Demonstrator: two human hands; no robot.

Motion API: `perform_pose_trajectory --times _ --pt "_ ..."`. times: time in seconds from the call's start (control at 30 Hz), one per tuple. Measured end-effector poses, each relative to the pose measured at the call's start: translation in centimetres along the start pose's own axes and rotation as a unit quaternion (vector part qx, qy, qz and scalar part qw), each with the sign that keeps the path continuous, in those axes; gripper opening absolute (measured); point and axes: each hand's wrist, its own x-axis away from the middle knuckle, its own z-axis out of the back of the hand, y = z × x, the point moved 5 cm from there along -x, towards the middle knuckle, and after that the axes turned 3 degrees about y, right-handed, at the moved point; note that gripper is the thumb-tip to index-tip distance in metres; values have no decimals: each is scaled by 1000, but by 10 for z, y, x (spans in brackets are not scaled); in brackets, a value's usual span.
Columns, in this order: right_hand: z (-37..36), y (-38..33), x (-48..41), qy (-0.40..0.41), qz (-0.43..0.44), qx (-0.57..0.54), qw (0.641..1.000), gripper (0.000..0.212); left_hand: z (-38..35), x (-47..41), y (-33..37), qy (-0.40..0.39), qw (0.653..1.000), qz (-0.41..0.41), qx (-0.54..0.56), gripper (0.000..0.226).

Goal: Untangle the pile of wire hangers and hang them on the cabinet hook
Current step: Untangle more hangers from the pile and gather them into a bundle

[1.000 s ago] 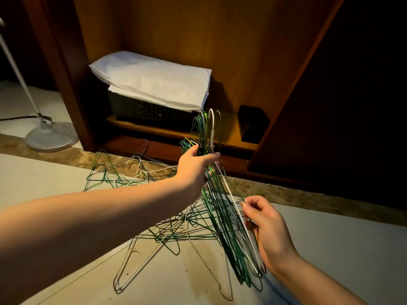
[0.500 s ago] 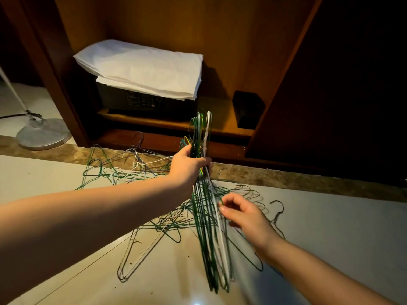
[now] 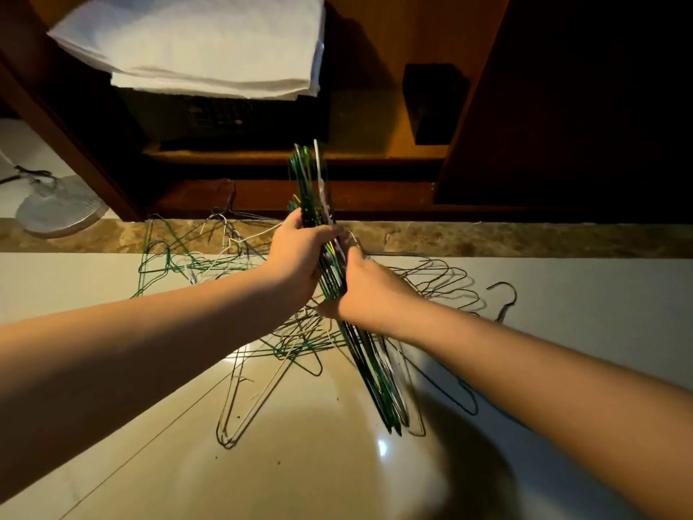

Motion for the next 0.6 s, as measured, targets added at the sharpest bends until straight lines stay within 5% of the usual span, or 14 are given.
perform_pose_trajectory --times 0.07,0.2,0.4,0.6 --pt "0 2 -12 0 -19 33 999 73 -3 -6 2 0 1000 10 10 19" --pt "21 5 -33 25 -79 49 995 22 -18 -13 20 8 999 20 31 30" --pt "117 -52 -29 179 -42 129 974 35 -8 -9 117 -25 998 28 41 32" --pt "228 -125 15 157 9 104 982 17 -18 33 260 -64 986 68 136 27"
